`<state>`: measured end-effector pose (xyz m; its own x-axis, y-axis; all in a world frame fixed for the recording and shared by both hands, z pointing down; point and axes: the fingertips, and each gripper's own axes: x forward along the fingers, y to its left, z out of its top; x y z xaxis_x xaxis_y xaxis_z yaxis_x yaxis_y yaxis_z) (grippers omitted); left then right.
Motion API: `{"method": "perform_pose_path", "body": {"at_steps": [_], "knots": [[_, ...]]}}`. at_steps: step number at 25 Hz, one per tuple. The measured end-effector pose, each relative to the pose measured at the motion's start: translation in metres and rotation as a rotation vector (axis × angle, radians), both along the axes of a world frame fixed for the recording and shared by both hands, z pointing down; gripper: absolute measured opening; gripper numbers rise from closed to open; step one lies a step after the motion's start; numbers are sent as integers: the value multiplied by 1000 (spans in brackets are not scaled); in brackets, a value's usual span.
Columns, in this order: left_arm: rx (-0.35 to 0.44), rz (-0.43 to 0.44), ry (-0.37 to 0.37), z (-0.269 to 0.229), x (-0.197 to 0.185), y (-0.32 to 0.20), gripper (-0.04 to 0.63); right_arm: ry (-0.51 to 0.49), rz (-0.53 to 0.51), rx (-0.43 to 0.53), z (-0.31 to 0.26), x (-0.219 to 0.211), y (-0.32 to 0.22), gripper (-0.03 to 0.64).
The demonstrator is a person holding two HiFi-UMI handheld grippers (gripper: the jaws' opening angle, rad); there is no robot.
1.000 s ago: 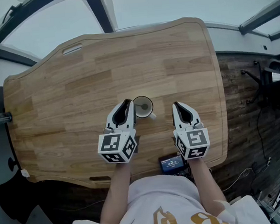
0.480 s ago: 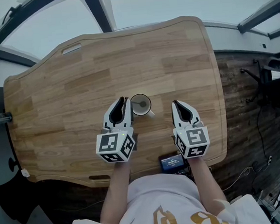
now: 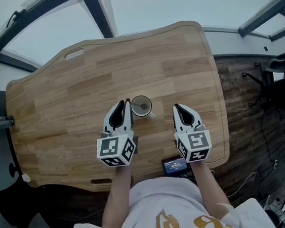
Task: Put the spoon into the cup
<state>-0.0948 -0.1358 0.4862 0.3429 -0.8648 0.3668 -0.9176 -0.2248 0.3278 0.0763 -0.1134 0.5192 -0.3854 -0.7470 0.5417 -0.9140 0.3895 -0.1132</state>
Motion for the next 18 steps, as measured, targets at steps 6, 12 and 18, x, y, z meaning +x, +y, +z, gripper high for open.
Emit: {"method": "perform_pose_path", "body": {"at_steps": [6,12,18], "knots": [[35,22,-11,-17,2,7,38,-4,1,36,-18,-2,6,32],[54,49,-41,-30,2,19,20,-6,1,83,-37,-4,13,31],[84,59,1,-49,2,33,14,-10,2,131,-60,-5,25,31]]}}
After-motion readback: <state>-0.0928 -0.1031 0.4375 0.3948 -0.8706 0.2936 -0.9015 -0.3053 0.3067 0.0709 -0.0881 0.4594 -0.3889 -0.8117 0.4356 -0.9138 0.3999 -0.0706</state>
